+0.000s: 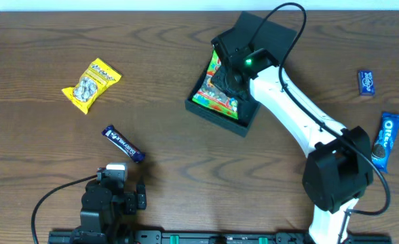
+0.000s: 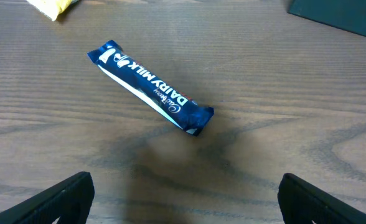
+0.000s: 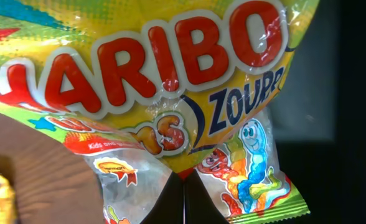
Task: Pack container
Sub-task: 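Lift the Haribo bag and carry it left into the green box, then lower the Haribo bag into the box and release it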
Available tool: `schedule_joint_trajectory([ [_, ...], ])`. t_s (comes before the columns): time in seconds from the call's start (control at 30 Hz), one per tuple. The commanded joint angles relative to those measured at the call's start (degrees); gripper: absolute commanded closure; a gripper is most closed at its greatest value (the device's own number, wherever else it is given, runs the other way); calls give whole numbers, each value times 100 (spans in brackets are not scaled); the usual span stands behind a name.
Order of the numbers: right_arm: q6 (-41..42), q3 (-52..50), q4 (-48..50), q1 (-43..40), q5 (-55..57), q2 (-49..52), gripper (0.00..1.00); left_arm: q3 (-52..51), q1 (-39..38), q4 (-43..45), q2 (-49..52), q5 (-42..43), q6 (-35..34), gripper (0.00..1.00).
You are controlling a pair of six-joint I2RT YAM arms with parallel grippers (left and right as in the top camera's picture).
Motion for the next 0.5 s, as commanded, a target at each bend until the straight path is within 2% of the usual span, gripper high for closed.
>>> schedule_joint_trajectory([
  [0.0, 129, 33, -170, -44, 120, -15, 99, -212, 35, -138, -35, -59, 39, 5],
  [0.3, 201, 33, -787, -44, 120, -15, 99, -212, 35, -138, -35, -59, 39, 5],
  [0.47, -72, 13, -938, -76, 173, -15, 99, -212, 35, -138, -35, -59, 39, 5],
])
